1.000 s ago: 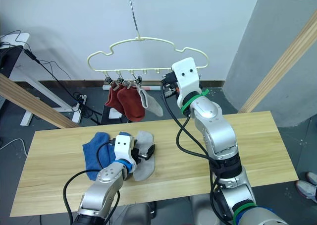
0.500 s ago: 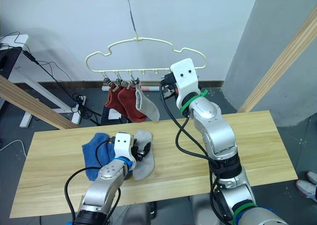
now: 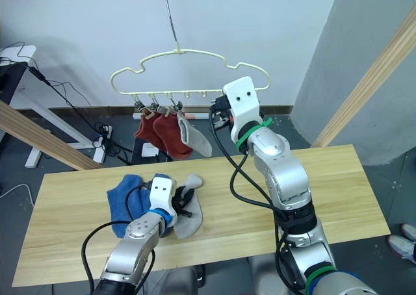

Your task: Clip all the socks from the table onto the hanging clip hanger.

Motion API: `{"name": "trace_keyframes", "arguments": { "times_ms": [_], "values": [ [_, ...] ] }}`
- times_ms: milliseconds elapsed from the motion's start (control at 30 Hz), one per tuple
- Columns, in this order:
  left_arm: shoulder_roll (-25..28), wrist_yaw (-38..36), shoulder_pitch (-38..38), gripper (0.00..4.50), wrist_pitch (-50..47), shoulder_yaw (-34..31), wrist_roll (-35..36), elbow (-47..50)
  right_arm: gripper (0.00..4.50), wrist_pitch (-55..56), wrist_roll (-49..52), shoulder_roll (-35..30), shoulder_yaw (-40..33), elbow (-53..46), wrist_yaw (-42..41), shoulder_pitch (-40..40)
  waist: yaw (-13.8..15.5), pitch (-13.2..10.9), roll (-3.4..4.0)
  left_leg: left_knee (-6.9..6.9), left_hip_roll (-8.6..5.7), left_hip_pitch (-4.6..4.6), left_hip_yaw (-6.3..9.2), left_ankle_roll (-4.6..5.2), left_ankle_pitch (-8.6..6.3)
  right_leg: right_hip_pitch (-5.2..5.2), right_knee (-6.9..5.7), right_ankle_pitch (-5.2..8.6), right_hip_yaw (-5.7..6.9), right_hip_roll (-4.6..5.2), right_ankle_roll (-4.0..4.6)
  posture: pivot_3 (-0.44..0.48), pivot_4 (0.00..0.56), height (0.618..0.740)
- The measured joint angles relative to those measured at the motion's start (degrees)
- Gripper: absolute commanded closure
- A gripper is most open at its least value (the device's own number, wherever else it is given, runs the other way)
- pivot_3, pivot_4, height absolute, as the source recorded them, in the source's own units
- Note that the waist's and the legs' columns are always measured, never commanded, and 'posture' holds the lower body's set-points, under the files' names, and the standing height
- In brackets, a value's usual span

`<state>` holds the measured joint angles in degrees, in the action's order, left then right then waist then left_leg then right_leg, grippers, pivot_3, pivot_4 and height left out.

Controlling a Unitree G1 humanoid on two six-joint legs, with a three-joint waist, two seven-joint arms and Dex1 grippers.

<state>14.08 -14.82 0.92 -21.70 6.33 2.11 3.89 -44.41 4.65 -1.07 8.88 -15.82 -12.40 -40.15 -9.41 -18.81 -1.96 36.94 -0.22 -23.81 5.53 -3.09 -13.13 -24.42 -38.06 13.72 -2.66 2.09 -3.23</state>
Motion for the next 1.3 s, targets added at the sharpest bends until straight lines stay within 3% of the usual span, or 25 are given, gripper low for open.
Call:
{"name": "trace_keyframes", "arguments": {
  "times_ms": [100, 333, 500, 767, 1300],
  "values": [
    [2.4, -3.7, -0.7, 4.43, 6.2, 2.7, -1.4, -0.5, 4.5, 0.0, 0.0, 0.0, 0.0, 0.0, 0.0, 0.0, 0.0, 0.0, 0.0, -0.02, 0.01, -0.03, 0.01, 0.0, 0.0, -0.01, 0.04, 0.0, 0.0, 0.02, 0.0, -0.278, 0.31, 0.74],
    [1.9, -8.2, 1.7, 4.47, 23.9, 4.2, -1.8, -1.1, 4.5, 0.0, 0.0, 0.0, 0.0, 0.0, 0.0, 0.0, 0.0, 0.0, 0.0, -0.03, 0.04, -0.04, -0.01, 0.0, 0.0, -0.02, 0.07, 0.0, -0.01, 0.1, 0.0, -0.289, 0.309, 0.74],
    [-0.4, -6.6, 5.6, 4.47, 32.1, 3.2, -2.5, -1.5, 4.5, 0.0, 0.2, 0.0, 0.0, 0.0, 0.0, 0.0, 0.0, 0.0, 0.0, -0.02, -0.03, -0.05, -0.02, 0.0, 0.0, -0.01, 0.06, 0.0, -0.01, 0.08, 0.0, -0.293, 0.311, 0.74],
    [-1.0, -3.2, 8.6, 4.47, 38.4, 2.8, -6.4, -2.7, 4.5, -1.3, 1.6, 0.5, -0.5, -0.3, 0.0, 0.0, -0.2, 0.0, 0.0, -0.02, -0.04, -0.05, -0.02, 0.0, 0.0, -0.01, 0.05, 0.0, 0.0, 0.06, 0.0, -0.294, 0.312, 0.74],
    [-1.6, -3.4, 11.4, 4.47, 39.3, 2.9, -7.2, -6.8, 4.5, -4.8, 3.9, 1.5, -0.9, -1.0, 0.1, -0.7, -0.3, 0.0, 0.0, -0.03, -0.04, -0.06, 0.02, 0.0, 0.0, -0.01, 0.04, 0.0, 0.03, 0.03, -0.01, -0.297, 0.312, 0.74]
  ]
}}
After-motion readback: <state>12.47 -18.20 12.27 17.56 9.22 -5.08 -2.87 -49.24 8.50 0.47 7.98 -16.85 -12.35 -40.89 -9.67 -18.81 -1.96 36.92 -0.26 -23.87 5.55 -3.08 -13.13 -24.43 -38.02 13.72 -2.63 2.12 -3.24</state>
